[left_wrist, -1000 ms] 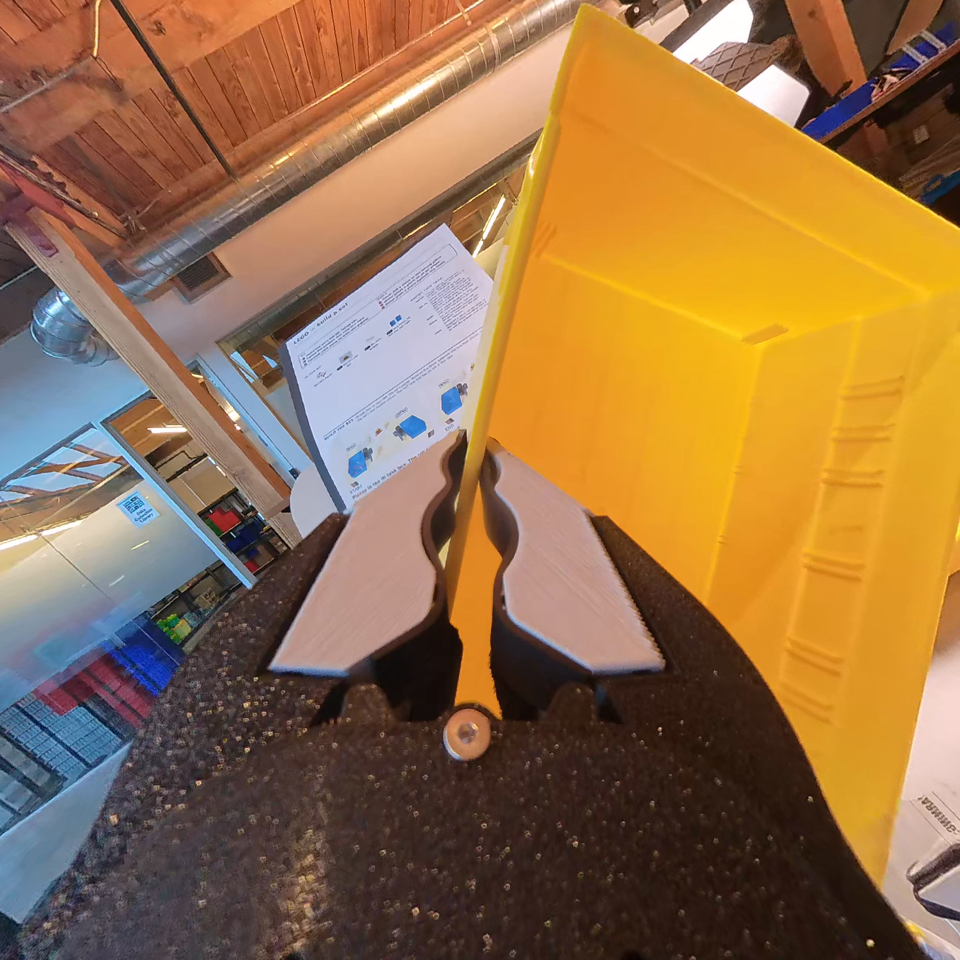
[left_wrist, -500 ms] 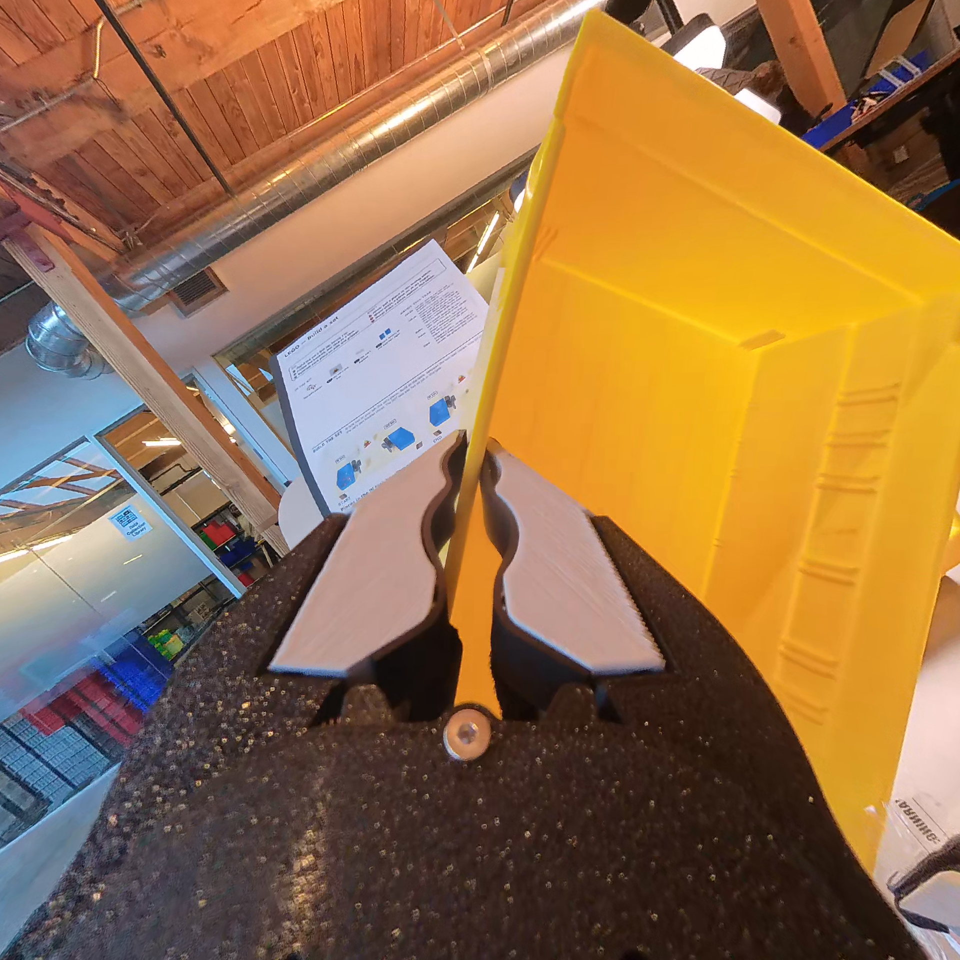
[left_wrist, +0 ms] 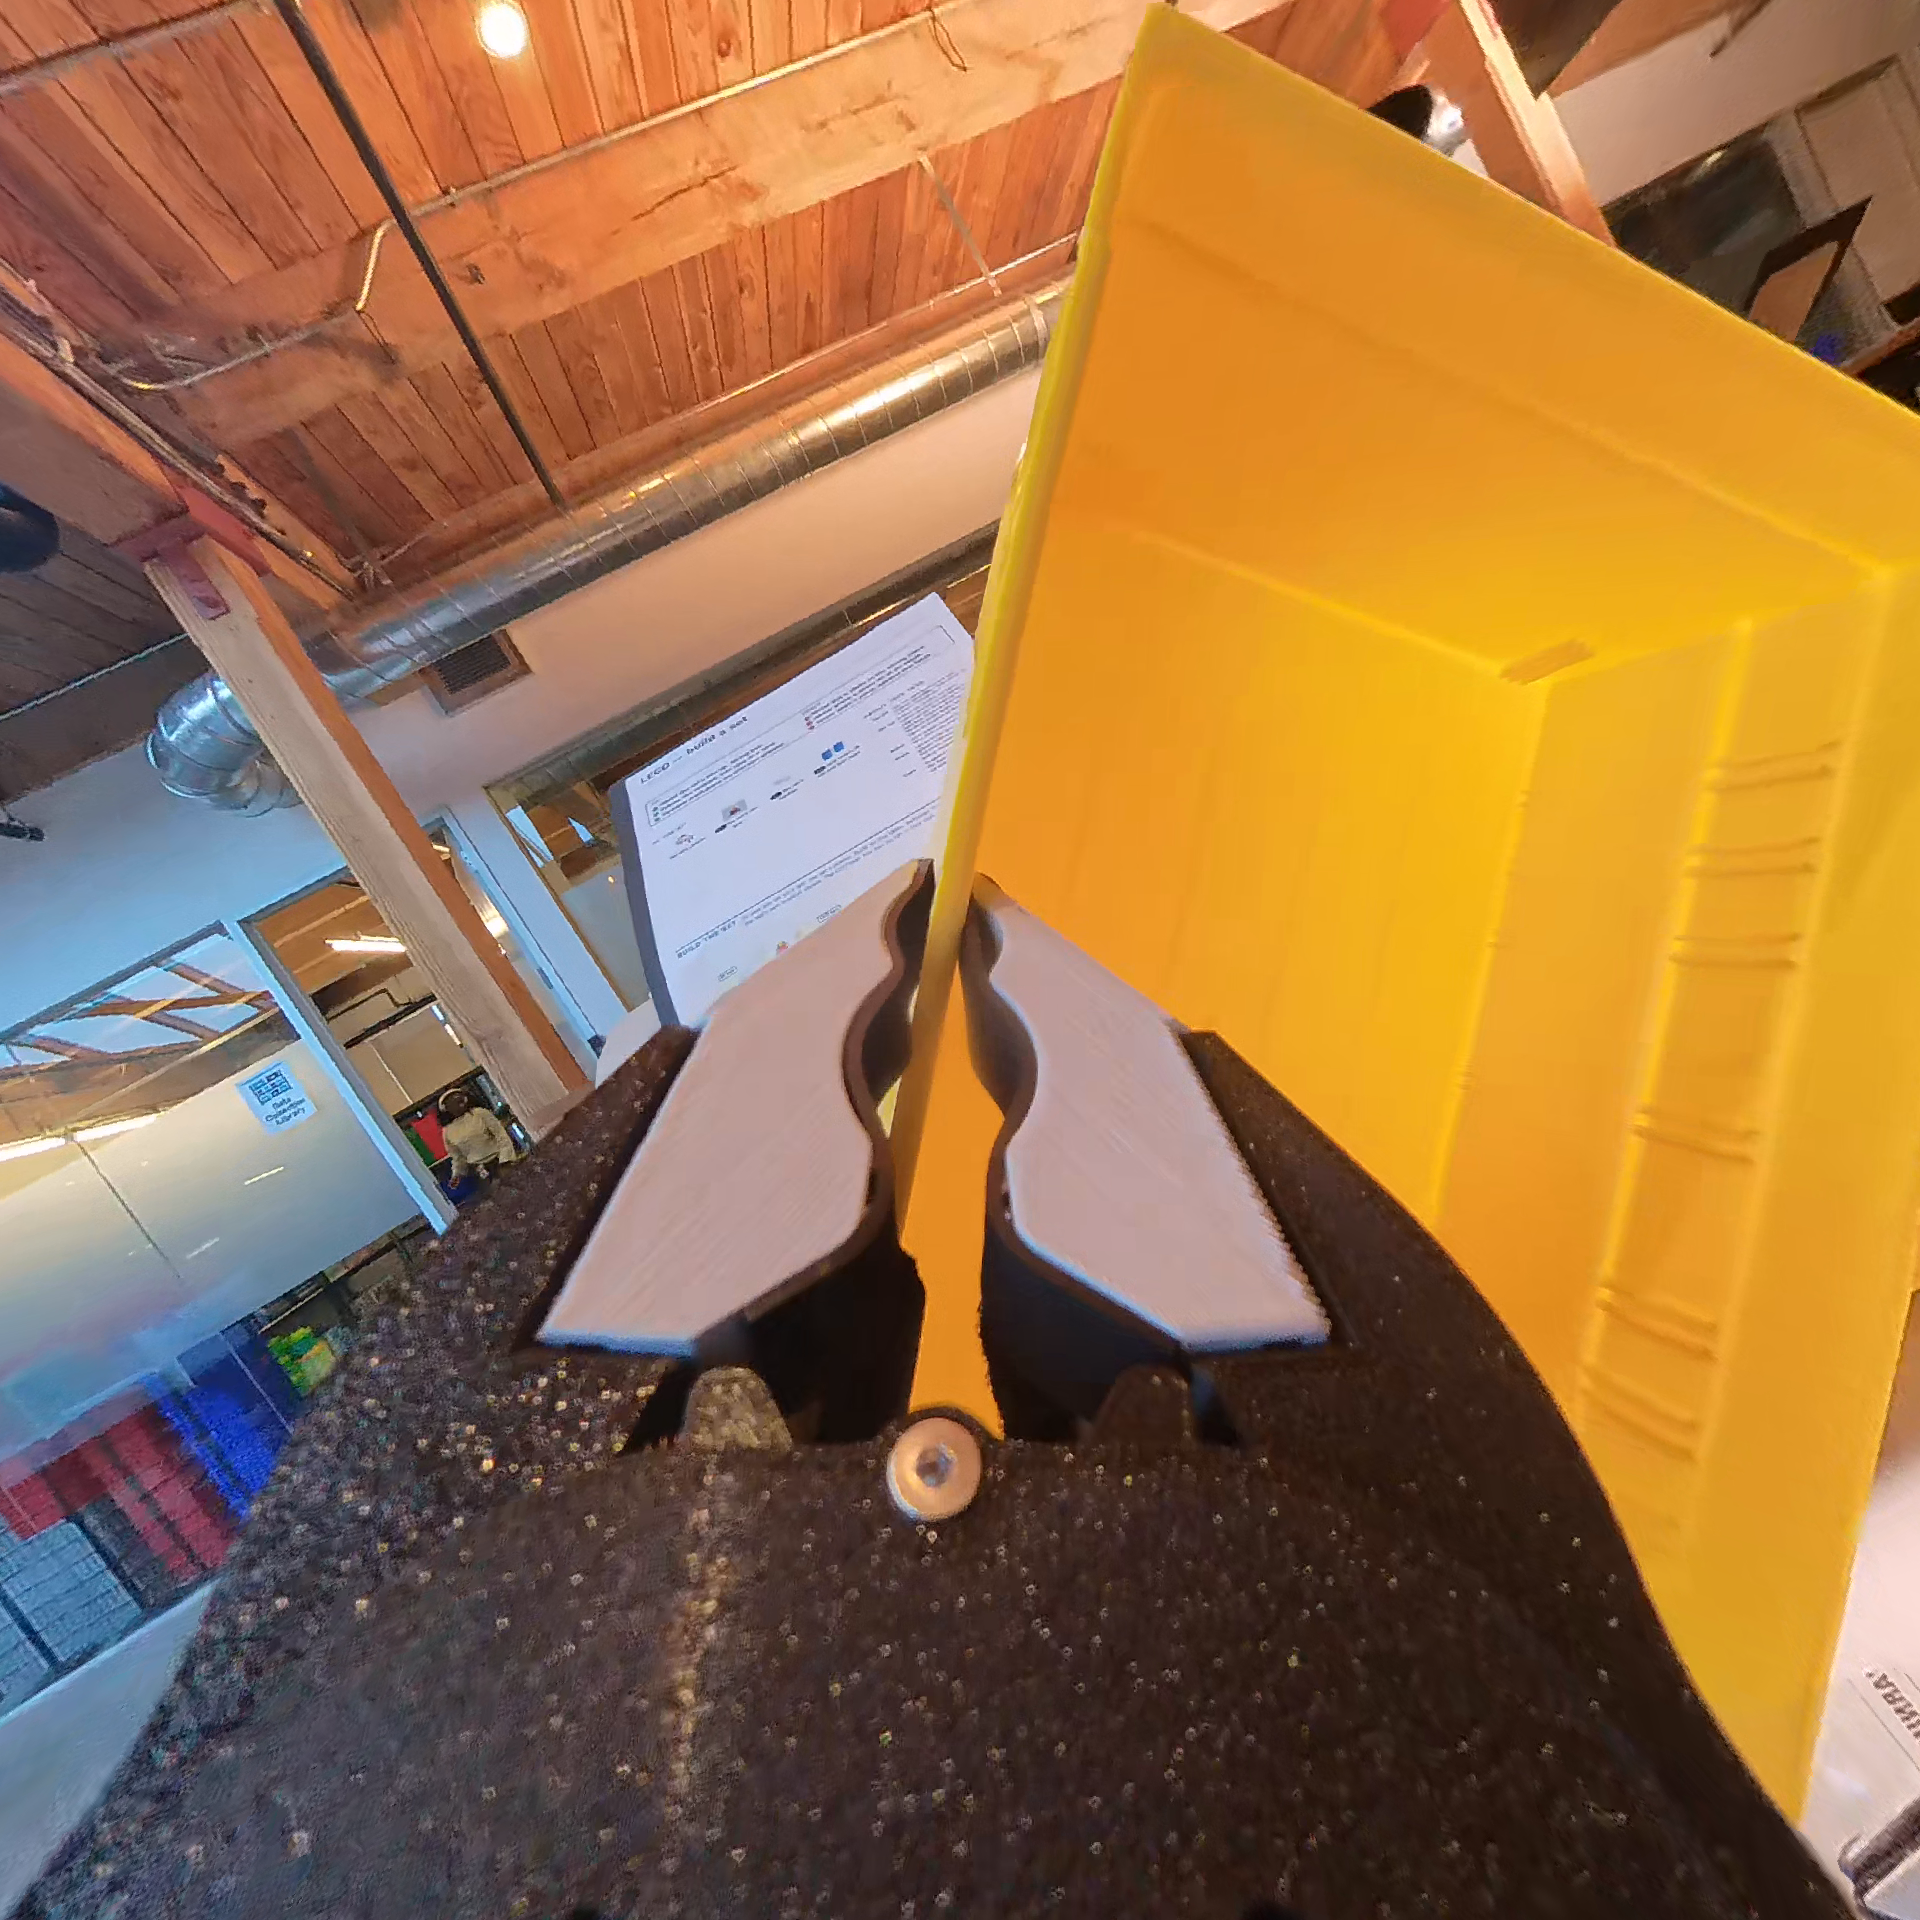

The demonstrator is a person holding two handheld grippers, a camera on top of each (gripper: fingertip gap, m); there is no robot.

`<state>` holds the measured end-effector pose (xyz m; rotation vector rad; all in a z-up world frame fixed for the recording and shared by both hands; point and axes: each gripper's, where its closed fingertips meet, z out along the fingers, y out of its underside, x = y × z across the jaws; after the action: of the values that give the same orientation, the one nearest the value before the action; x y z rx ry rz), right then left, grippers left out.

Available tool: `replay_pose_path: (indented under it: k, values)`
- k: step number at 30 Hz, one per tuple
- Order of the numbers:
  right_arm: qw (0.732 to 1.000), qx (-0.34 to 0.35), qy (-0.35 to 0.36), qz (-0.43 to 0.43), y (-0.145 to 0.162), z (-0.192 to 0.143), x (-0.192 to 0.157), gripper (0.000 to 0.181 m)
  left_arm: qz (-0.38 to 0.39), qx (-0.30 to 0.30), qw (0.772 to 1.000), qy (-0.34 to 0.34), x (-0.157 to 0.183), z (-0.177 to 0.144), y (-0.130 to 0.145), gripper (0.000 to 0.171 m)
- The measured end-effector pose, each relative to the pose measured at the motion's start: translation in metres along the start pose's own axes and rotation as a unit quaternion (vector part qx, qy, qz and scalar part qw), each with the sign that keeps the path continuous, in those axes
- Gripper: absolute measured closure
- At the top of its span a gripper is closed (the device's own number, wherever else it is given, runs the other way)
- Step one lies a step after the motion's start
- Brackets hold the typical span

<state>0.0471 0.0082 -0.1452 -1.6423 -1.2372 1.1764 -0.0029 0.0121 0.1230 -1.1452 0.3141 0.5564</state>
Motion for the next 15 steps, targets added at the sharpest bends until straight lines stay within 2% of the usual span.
replay_pose_path:
  k: [15]
  values:
    - [1.0,-0.001,0.0,0.0,0.0,-0.001,0.001,0.181,-0.004,0.034,0.999,0.006,0.003,-0.013,0.001,0.171]
